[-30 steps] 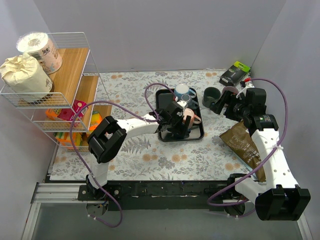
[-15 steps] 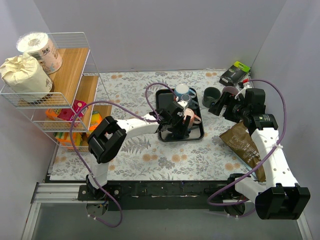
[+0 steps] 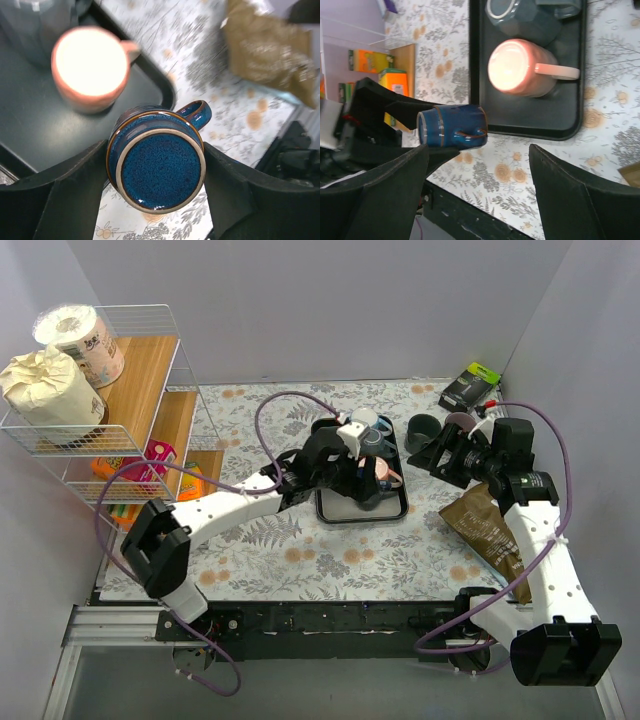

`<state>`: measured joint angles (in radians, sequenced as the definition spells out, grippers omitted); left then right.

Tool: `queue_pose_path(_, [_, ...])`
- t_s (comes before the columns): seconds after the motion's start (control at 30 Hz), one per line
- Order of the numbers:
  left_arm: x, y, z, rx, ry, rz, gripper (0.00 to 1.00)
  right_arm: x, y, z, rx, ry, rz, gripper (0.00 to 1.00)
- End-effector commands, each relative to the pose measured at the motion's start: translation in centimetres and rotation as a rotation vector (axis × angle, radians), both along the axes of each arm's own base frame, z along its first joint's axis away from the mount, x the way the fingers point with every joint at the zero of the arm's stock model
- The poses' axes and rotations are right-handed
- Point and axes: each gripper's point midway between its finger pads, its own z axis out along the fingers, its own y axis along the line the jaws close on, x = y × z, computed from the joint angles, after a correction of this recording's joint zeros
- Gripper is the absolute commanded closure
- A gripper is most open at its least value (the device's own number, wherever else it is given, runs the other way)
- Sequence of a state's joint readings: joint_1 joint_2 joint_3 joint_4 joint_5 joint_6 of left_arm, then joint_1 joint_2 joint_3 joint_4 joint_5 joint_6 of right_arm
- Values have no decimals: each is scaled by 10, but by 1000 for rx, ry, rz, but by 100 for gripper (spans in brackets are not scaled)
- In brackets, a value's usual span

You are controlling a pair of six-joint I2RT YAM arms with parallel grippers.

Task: Turn the mug right side up

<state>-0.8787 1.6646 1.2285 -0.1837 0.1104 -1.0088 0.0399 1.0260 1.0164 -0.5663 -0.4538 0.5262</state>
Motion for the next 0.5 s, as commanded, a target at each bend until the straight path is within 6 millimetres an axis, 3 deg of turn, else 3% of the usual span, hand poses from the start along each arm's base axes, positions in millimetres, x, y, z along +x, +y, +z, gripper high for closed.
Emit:
queue_pose_path(0.0, [-1,-6,121,-247,-253,-56,100,-8,24,41,157,-66,87,12])
queue_pose_path(0.13, [-1,-1,158,-285,-340,-64,100,-17,43,74,313,-63,147,12])
queue_pose_path(0.27, [-4,6,184,-311,-405,-62,100,-32,63,120,476,-122,273,12])
queue_pose_path(0.4, [-8,16,206,-338,-468,-54,100,-43,78,146,600,-92,335,12])
queue_pose_path(0.47, [-11,23,214,-346,-493,-48,100,-48,85,149,628,-60,358,12])
